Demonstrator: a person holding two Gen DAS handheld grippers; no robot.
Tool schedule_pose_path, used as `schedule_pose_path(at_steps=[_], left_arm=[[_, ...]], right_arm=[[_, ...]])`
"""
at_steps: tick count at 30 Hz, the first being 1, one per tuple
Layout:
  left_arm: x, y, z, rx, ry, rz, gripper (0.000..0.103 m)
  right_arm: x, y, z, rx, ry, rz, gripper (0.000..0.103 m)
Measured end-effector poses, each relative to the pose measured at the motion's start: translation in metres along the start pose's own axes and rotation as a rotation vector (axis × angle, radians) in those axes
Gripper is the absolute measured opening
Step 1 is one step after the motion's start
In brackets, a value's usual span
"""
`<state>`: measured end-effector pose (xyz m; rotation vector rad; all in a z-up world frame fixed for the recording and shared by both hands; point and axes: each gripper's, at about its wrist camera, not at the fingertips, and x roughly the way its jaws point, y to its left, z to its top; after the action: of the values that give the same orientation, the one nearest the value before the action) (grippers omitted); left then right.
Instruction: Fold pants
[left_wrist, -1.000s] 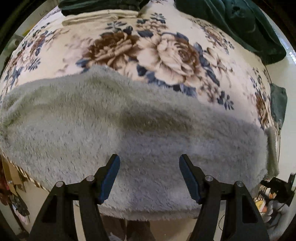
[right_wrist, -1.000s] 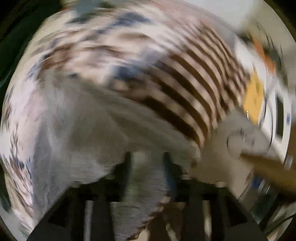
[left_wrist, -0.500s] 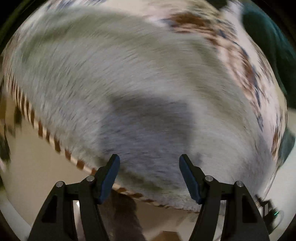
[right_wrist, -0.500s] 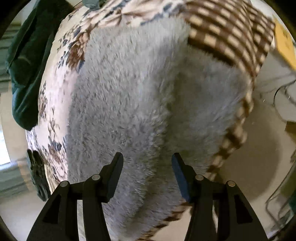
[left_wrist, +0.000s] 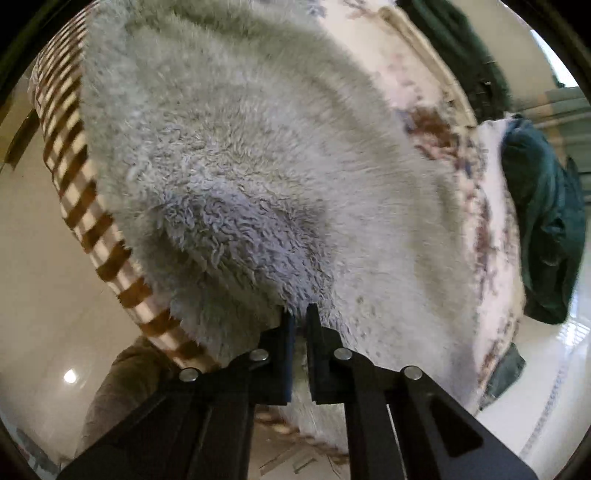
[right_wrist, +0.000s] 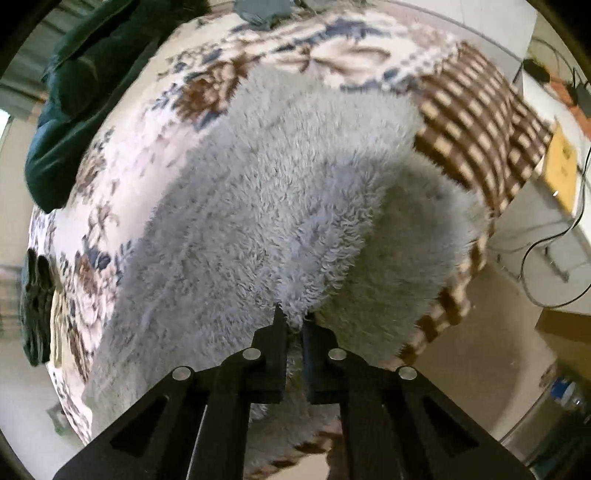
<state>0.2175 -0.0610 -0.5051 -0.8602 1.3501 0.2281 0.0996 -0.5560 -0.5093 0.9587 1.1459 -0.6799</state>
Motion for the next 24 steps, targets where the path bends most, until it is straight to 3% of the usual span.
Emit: schedule_pose_path(at_steps=[5,10,12,14,16,17,18,19,21,24], left_arm=[[-0.023,0.005,0.005,0.029,0.007,-0.018,0.004],[-0.01,0.016,0.006,0.067,0.035,0.015,0.004],[0.002,0.016,0.006,0.072,0.071,0.047,0.005],[0.007,0.017,0.007,0.062,0.078,0.083,0.009],[0.007,0.011,0.006,0.079,0.085,0.105,0.01],[0.005,0.007,0.005,0.094,0.079,0.111,0.014],[0.003,0.0,0.004,0.116,0.075,0.129,0.028],[0.002,-0.004,0.002,0.134,0.074,0.144,0.053],[0.002,-0.014,-0.001,0.176,0.077,0.174,0.085],[0.002,-0.03,-0.006,0.218,0.064,0.196,0.086]], right_arm=[[-0.026,-0.009,-0.008,-0.023,0.016,-0.005,0.006],[-0.022,-0.029,-0.02,-0.037,0.055,-0.035,0.006],[-0.001,-0.037,-0.02,-0.012,0.137,-0.056,0.006],[0.013,-0.048,-0.02,0.043,0.224,-0.023,0.011],[0.011,-0.059,-0.016,0.087,0.244,0.009,0.013],[0.003,-0.065,-0.011,0.112,0.211,0.026,0.015],[-0.005,-0.073,-0.004,0.142,0.171,0.032,0.026],[-0.01,-0.079,0.001,0.171,0.139,0.039,0.038],[-0.016,-0.098,0.02,0.264,0.077,0.061,0.041],[-0.003,-0.114,0.047,0.363,0.061,0.07,0.041]])
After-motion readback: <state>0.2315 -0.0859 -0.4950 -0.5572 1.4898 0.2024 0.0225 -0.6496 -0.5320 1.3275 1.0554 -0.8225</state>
